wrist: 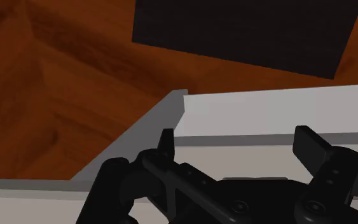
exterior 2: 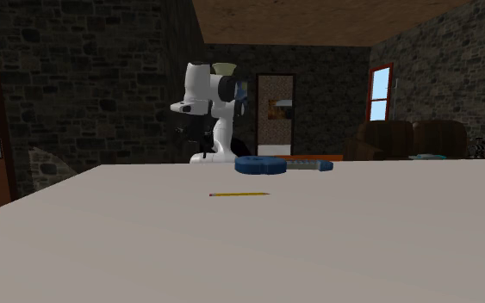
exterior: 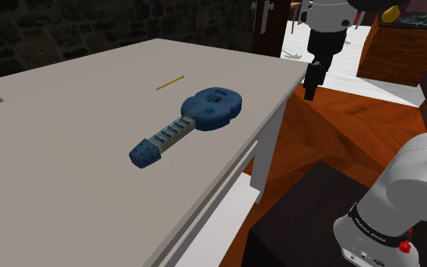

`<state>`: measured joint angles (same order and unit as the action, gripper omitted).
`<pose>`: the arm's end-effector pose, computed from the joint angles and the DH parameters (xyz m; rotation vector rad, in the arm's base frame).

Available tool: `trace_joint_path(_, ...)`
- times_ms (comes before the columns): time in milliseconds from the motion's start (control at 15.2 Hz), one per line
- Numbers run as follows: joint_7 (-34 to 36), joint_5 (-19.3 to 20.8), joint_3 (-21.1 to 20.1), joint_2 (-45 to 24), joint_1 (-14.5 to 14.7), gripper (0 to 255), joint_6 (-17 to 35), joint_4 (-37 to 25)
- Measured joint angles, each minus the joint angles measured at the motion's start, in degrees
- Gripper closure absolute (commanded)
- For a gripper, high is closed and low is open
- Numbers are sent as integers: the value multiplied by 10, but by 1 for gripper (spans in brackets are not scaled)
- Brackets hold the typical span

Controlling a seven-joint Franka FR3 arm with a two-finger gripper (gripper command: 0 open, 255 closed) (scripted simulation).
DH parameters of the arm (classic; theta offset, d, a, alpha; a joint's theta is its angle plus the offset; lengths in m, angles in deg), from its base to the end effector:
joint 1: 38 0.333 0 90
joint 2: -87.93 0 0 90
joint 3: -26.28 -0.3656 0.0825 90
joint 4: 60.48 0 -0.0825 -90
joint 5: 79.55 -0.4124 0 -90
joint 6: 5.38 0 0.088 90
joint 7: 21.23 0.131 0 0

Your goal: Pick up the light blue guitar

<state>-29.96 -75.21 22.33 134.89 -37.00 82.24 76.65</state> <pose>0.2834 0.0211 0.5895 2.9993 0.3227 -0.0772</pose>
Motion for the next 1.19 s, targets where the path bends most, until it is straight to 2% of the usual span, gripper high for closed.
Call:
trace_joint_path(132, 15, -8, -7, 5, -1, 0, -3, 3)
trace_joint_path(264, 67, -34, -28, 17, -7, 0, -11, 6)
trace_joint_path(660, 267, -139, -115, 40, -30, 0, -37, -7)
trace_joint_path(1188, 540, -267, -239, 16, -83, 0, -18, -63)
